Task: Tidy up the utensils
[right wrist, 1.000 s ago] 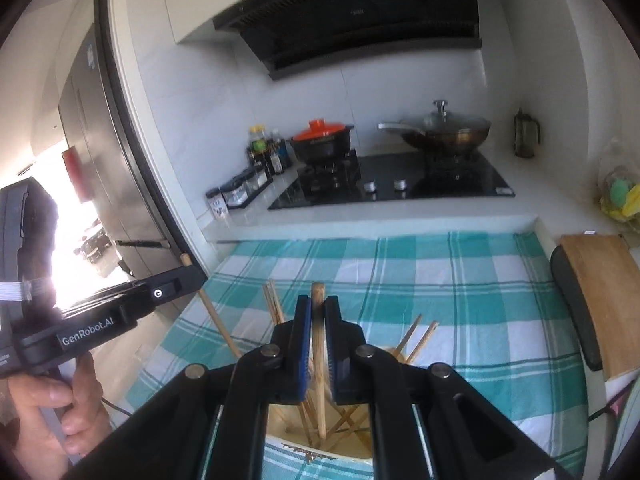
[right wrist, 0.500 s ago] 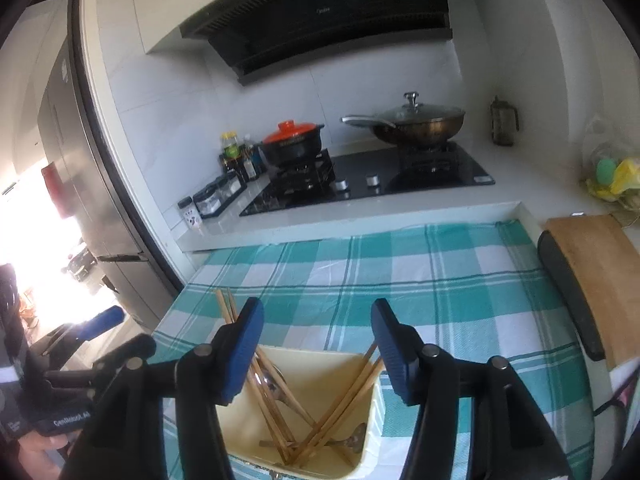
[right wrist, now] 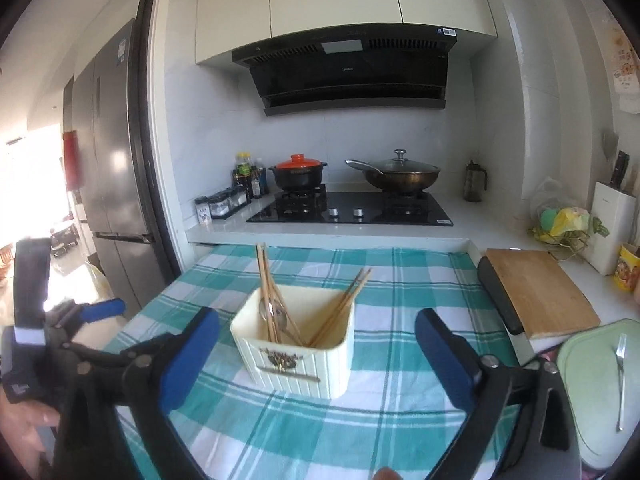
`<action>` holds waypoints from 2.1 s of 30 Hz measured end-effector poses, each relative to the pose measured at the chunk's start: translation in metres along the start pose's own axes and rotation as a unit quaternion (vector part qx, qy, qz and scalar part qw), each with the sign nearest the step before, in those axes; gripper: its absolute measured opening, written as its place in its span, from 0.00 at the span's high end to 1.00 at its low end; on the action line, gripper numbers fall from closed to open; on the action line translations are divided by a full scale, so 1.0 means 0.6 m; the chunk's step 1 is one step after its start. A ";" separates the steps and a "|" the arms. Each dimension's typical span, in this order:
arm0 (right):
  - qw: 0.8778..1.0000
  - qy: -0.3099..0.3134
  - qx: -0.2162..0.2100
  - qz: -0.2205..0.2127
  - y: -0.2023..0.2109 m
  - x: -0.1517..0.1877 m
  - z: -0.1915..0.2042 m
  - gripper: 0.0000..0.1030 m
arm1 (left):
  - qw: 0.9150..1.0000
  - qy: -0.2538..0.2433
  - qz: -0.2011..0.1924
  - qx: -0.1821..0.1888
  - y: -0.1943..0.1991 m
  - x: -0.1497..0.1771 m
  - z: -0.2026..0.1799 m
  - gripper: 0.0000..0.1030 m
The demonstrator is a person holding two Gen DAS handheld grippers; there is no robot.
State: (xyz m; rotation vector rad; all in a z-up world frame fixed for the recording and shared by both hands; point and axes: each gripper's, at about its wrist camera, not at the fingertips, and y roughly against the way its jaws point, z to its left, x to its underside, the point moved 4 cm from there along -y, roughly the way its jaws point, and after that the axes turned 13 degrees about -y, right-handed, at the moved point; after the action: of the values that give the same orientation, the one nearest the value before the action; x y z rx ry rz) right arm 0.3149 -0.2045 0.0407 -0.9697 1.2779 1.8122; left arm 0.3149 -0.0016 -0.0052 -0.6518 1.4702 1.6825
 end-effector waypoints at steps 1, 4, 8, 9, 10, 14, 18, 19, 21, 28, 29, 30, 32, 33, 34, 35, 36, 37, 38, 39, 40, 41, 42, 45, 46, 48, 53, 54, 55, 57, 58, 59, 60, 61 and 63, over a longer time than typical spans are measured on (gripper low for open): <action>1.000 0.003 0.006 -0.001 0.007 0.011 0.001 0.00 | 1.000 0.000 0.004 -0.008 0.003 0.005 0.000 0.00; 1.000 -0.002 0.006 0.004 0.025 0.034 0.002 0.00 | 1.000 0.007 0.013 -0.013 0.017 0.018 -0.001 0.00; 1.000 -0.004 0.004 0.007 0.043 0.050 0.005 0.00 | 0.999 0.020 0.002 -0.032 0.048 0.022 0.002 0.00; 1.000 -0.004 0.007 0.010 0.045 0.052 0.006 0.00 | 0.999 0.021 0.002 -0.040 0.053 0.025 0.002 0.00; 1.000 -0.005 0.010 0.014 0.045 0.055 0.008 0.00 | 0.999 0.018 0.003 -0.047 0.060 0.026 0.002 0.00; 0.999 -0.001 0.020 0.026 0.047 0.058 0.020 0.00 | 0.999 0.013 0.006 -0.048 0.076 0.027 -0.002 0.00; 0.999 0.015 0.034 0.027 0.062 0.055 0.037 0.00 | 0.999 0.008 0.015 -0.038 0.083 0.028 -0.001 0.00; 0.999 0.014 0.035 0.028 0.066 0.053 0.041 0.00 | 0.999 0.006 0.016 -0.038 0.084 0.027 0.000 0.00; 0.999 0.008 0.032 0.031 0.070 0.049 0.045 0.00 | 0.999 0.008 0.016 -0.041 0.089 0.027 0.002 0.00; 0.999 0.003 0.027 0.036 0.079 0.045 0.056 0.00 | 0.999 0.011 0.016 -0.051 0.102 0.029 0.008 0.00; 0.999 0.003 0.026 0.036 0.081 0.045 0.058 0.00 | 0.998 0.011 0.016 -0.053 0.103 0.029 0.009 0.00; 0.999 0.004 0.025 0.036 0.082 0.046 0.060 0.00 | 0.998 0.010 0.015 -0.054 0.105 0.030 0.009 0.00; 0.999 0.005 0.025 0.037 0.083 0.047 0.063 0.00 | 0.998 0.011 0.016 -0.053 0.106 0.030 0.009 0.00; 0.999 0.006 0.024 0.036 0.084 0.047 0.065 0.00 | 0.999 0.011 0.016 -0.051 0.107 0.031 0.009 0.00; 0.999 0.006 0.023 0.036 0.085 0.047 0.067 0.00 | 0.999 0.010 0.015 -0.050 0.109 0.031 0.009 0.00; 0.999 0.006 0.023 0.035 0.086 0.046 0.068 0.00 | 0.999 0.010 0.015 -0.050 0.110 0.030 0.008 0.00; 0.999 0.007 0.022 0.035 0.088 0.046 0.070 0.00 | 0.999 0.009 0.014 -0.051 0.111 0.030 0.008 0.00; 0.999 0.007 0.021 0.034 0.088 0.046 0.071 0.00 | 0.999 0.009 0.014 -0.051 0.111 0.030 0.008 0.00; 0.999 0.008 0.021 0.034 0.090 0.045 0.072 0.00 | 0.999 0.009 0.015 -0.050 0.111 0.030 0.008 0.00; 0.999 0.009 0.021 0.034 0.091 0.045 0.073 0.00 | 0.999 0.010 0.015 -0.049 0.111 0.030 0.008 0.00; 0.999 0.010 0.022 0.033 0.091 0.045 0.074 0.00 | 0.999 0.010 0.015 -0.049 0.112 0.030 0.008 0.00; 0.999 0.011 0.021 0.033 0.093 0.046 0.074 0.00 | 0.999 0.009 0.015 -0.049 0.113 0.030 0.008 0.00; 0.999 0.011 0.022 0.032 0.093 0.045 0.075 0.00 | 0.999 0.009 0.014 -0.049 0.115 0.030 0.008 0.00; 0.999 0.011 0.021 0.033 0.093 0.044 0.074 0.00 | 0.999 0.010 0.015 -0.048 0.116 0.029 0.009 0.00; 0.999 0.012 0.021 0.033 0.093 0.044 0.075 0.00 | 0.999 0.009 0.015 -0.048 0.116 0.028 0.010 0.00; 0.999 0.012 0.023 0.032 0.094 0.044 0.076 0.00 | 0.999 0.010 0.014 -0.048 0.116 0.029 0.009 0.00; 0.999 0.013 0.024 0.032 0.095 0.044 0.076 0.00 | 0.999 0.009 0.014 -0.047 0.117 0.027 0.009 0.00; 0.999 0.013 0.025 0.033 0.096 0.043 0.075 0.00 | 0.999 0.009 0.014 -0.047 0.117 0.027 0.009 0.00; 0.999 0.013 0.026 0.033 0.097 0.043 0.075 0.00 | 0.999 0.009 0.015 -0.047 0.118 0.027 0.009 0.00; 0.999 0.013 0.027 0.034 0.098 0.042 0.075 0.00 | 0.999 0.009 0.014 -0.046 0.119 0.027 0.008 0.00; 0.999 0.014 0.028 0.034 0.099 0.041 0.075 0.00 | 0.999 0.009 0.014 -0.046 0.120 0.026 0.008 0.00; 0.999 0.015 0.030 0.035 0.099 0.041 0.075 0.00 | 0.999 0.009 0.013 -0.046 0.120 0.026 0.008 0.00; 0.999 0.016 0.032 0.034 0.100 0.040 0.075 0.00 | 0.999 0.009 0.013 -0.046 0.119 0.026 0.008 0.00; 0.999 0.017 0.033 0.034 0.100 0.040 0.076 0.00 | 0.999 0.009 0.013 -0.046 0.121 0.025 0.007 0.00; 0.999 0.018 0.035 0.033 0.100 0.040 0.074 0.00 | 0.999 0.008 0.012 -0.046 0.122 0.025 0.006 0.00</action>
State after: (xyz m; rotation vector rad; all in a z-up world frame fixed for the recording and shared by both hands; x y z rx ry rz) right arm 0.2440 -0.1745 0.0557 -0.9346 1.4016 1.7941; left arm 0.2469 0.0040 0.0251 -0.7010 1.4240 1.7766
